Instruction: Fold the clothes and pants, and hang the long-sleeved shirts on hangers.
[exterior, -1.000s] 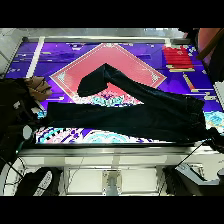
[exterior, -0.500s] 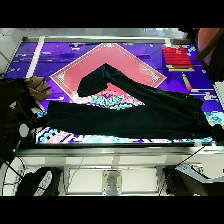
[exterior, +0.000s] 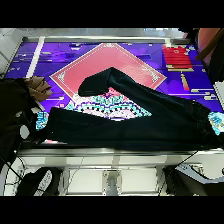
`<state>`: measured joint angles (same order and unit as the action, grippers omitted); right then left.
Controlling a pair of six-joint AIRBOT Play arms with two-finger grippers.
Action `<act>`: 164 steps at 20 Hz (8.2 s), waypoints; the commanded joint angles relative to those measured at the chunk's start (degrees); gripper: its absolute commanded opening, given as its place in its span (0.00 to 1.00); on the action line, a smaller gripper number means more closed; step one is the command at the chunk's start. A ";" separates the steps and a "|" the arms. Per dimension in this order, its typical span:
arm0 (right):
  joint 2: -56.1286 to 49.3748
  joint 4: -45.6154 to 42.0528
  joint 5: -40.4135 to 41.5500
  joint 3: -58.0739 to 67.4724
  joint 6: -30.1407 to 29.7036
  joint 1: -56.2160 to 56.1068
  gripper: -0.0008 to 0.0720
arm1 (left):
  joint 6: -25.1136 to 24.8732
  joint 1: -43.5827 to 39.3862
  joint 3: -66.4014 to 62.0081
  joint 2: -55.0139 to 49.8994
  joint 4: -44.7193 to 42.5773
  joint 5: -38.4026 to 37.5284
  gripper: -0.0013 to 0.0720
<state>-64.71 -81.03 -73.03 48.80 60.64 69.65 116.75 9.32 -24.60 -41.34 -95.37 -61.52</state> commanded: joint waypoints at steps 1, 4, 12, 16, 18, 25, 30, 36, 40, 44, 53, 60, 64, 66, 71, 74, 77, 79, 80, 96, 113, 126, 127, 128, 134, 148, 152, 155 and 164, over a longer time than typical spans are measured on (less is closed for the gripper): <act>0.09 -5.22 0.48 -3.78 3.80 0.02 0.65 | -0.17 -0.04 2.91 0.00 1.09 -1.11 0.46; 0.09 -6.34 -5.01 4.22 9.81 0.00 0.79 | -0.20 0.07 -6.12 1.05 1.09 -0.15 0.98; 0.07 42.58 3.93 19.63 2.08 -13.64 0.78 | -20.57 -8.94 -37.24 -31.04 26.25 14.32 0.99; 0.07 35.50 6.25 19.63 2.05 -27.41 0.78 | -22.84 -11.65 -52.50 -55.60 42.32 9.84 0.99; 0.07 35.21 6.25 19.63 1.42 -30.84 0.78 | -26.10 -11.87 -57.59 -62.10 48.81 10.01 0.99; 0.07 34.64 6.51 19.63 1.33 -33.00 0.78 | -26.82 -11.82 -62.45 -66.62 47.45 9.62 0.99; 0.07 31.67 6.47 19.63 1.36 -33.00 0.77 | -33.66 -7.65 -64.57 -59.95 44.13 -2.86 0.98; 0.07 31.63 6.43 19.63 1.73 -33.00 0.78 | -30.18 -6.47 -64.57 -57.40 29.42 -2.08 0.98; 0.07 31.56 5.38 19.63 1.77 -33.00 0.78 | -32.92 -8.52 -64.57 -64.06 37.86 3.32 0.98; 0.07 31.47 5.35 19.63 1.77 -33.00 0.78 | -35.32 -8.55 -64.57 -67.67 44.59 6.82 0.97; 0.09 31.39 4.44 19.63 1.84 -33.00 0.77 | -43.01 -9.31 -65.92 -67.06 61.59 6.86 0.04; 4.00 18.73 -4.09 19.91 2.91 -32.83 0.77 | -36.92 -1.42 -66.29 -47.67 39.45 -1.81 0.04; 7.67 15.15 -3.93 19.91 2.89 -32.83 0.77 | -35.01 3.96 -66.29 -39.56 30.84 -18.60 0.04; 7.91 15.32 -3.58 19.91 2.91 -32.83 0.77 | -34.32 5.66 -66.29 -38.62 29.09 -18.58 0.04; 7.13 18.40 -2.34 19.50 2.95 -32.85 0.77 | -28.20 6.23 -66.29 -47.30 23.04 -19.47 0.04; 6.80 18.84 -2.49 19.50 2.95 -32.89 0.77 | -29.49 6.03 -66.29 -55.12 23.19 -25.66 1.00; 6.80 18.25 -2.62 19.52 2.97 -32.89 0.77 | -29.14 6.49 -66.34 -55.89 28.46 -19.41 0.98; 6.80 18.03 -2.60 19.52 3.34 -32.89 0.77 | -33.97 5.49 -66.34 -53.96 40.04 -9.75 0.98; 6.80 18.05 -2.54 19.50 3.34 -32.89 0.77 | -39.34 3.65 -66.34 -53.62 44.98 -8.09 0.98; 6.71 18.01 -2.03 19.50 2.60 -32.89 0.77 | -27.65 -34.21 -66.34 -64.63 -13.77 -21.42 0.98; 5.88 23.80 4.26 19.50 3.19 -32.89 0.77 | -26.77 -16.48 -81.15 -63.23 -28.65 -7.34 0.04; -6.27 20.31 18.12 19.52 8.68 -42.34 0.77 | -19.43 -10.27 -87.91 -69.51 -27.36 7.72 0.87; -7.98 17.22 19.04 19.52 10.67 -42.60 0.77 | -19.52 -9.88 -89.24 -69.24 -27.39 5.57 0.87; -10.47 13.94 19.10 19.52 13.40 -42.38 0.77 | -19.67 -9.46 -89.90 -68.89 -27.36 3.72 0.87; -24.50 11.47 21.27 19.54 17.49 -38.93 0.77 | -21.75 -8.74 -90.03 -67.38 -26.18 -7.85 0.87; -31.19 17.86 19.45 32.39 6.47 -36.11 0.08 | -21.31 -9.33 -90.03 -67.43 -19.61 -15.82 0.78; -31.26 13.73 21.68 38.10 14.10 -32.72 0.08 | -18.91 -9.88 -90.03 -67.45 -19.10 -16.17 0.78; -33.16 15.13 23.12 38.10 13.84 -33.55 0.39 | -17.73 -10.43 -90.03 -67.49 -15.87 -15.67 0.81; -19.19 7.52 3.58 31.98 9.42 -19.56 0.77 | -11.30 -6.93 -73.40 -50.21 -24.65 -27.85 0.81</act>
<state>-90.30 -71.59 -64.05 85.62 72.97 43.77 103.15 0.38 -107.70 -99.74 -117.08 -85.67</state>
